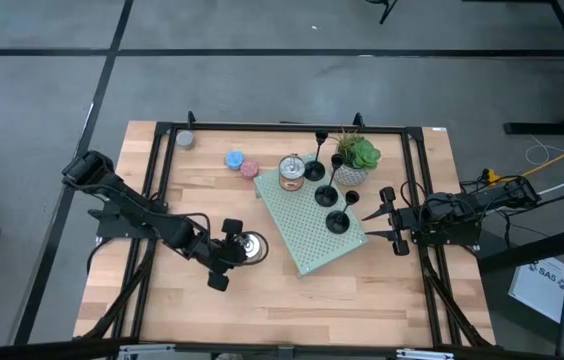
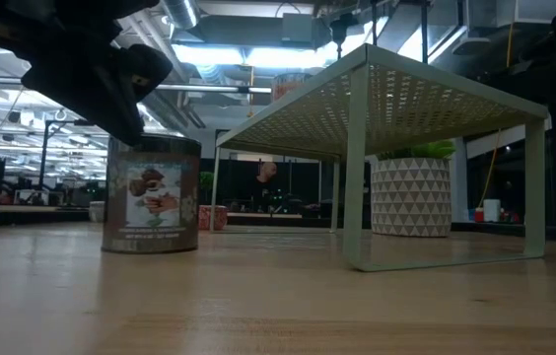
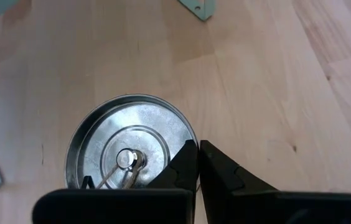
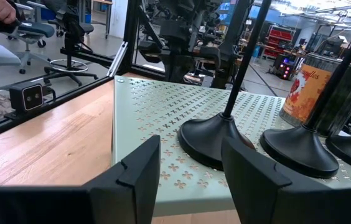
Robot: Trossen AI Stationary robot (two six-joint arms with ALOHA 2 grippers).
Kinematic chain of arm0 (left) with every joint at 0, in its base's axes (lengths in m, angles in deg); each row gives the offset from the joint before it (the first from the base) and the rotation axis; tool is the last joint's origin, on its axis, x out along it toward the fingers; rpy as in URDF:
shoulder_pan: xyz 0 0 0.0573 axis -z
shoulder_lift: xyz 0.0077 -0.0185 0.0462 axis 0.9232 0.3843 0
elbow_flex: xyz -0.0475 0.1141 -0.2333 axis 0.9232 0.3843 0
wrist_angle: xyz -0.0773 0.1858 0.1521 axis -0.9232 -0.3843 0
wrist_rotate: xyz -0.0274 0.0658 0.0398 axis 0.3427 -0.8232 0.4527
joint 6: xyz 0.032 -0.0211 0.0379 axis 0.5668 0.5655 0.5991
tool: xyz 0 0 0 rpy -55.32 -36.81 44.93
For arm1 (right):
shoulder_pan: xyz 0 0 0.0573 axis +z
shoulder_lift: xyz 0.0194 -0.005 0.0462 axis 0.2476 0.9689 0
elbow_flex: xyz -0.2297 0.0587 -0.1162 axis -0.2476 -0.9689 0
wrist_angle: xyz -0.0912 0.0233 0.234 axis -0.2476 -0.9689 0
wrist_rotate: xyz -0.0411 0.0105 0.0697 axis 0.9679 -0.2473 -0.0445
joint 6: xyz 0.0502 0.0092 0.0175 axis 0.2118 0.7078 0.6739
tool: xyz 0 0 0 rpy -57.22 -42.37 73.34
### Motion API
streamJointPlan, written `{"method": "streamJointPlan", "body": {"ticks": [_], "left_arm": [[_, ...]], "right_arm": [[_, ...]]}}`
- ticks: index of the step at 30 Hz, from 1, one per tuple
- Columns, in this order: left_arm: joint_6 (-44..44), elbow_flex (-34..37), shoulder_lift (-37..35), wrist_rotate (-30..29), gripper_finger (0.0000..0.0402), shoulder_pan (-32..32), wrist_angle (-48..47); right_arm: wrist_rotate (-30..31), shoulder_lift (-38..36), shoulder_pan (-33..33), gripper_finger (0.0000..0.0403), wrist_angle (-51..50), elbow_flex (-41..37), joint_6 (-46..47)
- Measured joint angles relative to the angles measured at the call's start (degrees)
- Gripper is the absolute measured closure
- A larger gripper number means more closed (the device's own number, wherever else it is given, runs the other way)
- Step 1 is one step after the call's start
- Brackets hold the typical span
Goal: Pick & Place candle stick holders
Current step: Put the brown canned scented candle on the shelf aligned with the other canned scented candle
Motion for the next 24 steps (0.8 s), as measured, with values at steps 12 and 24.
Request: {"method": "streamJointPlan", "body": {"ticks": [12, 24], "left_arm": [[-0.4, 0.0, 0.0, -0.6, 0.0400, 0.0, 0.4], [-1.1, -0.2, -4.6, -1.0, 0.0400, 0.7, 1.4]], "right_arm": [[0.0, 0.0, 0.0, 0.0231, 0.0, 0.0, 0.0], [0.0, 0.0, 0.0, 0.0231, 0.0, 0.0, 0.0]]}}
